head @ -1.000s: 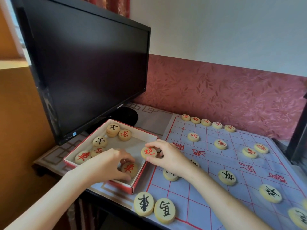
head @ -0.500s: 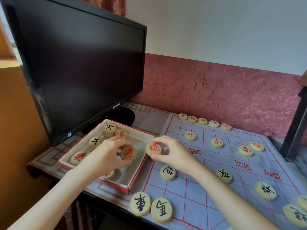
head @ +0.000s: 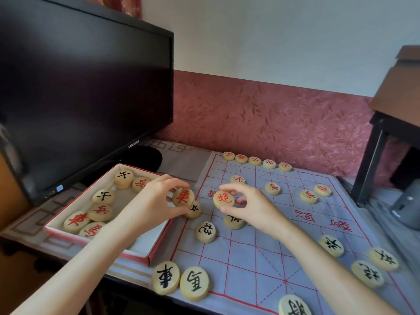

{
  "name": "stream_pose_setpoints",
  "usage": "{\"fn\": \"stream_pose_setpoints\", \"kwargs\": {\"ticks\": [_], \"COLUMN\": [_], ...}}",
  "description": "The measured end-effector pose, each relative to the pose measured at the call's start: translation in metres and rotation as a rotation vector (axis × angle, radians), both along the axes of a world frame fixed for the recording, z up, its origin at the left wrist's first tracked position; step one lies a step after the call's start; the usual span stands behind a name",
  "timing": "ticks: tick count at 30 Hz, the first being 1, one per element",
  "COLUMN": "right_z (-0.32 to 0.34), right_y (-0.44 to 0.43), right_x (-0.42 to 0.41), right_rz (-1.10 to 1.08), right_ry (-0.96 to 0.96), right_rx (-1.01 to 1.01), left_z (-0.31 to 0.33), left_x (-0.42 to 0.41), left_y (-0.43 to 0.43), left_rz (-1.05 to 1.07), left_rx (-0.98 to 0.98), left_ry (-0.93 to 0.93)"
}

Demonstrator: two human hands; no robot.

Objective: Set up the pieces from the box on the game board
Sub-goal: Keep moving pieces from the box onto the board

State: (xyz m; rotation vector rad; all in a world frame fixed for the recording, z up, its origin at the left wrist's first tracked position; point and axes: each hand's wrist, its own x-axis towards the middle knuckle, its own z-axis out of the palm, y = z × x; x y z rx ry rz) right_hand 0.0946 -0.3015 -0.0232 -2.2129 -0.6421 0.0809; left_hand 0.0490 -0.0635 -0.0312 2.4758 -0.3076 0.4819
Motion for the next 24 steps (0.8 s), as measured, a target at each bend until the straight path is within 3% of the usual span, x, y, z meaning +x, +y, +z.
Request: {"fn": "stream_pose_setpoints", "kwargs": {"ticks": [24], "right_z": [-0.002], "right_y": [-0.081], "right_x": [0.046], "right_rz": [-0.160], "right_ry": [0.005], "right_rx": [-0.016], "left_z": [0.007], "left_x": [0.101], "left_y": [-0.084], "left_rz": [-0.074], "left_rx": [-0.034], "left_ry": [0.106]}}
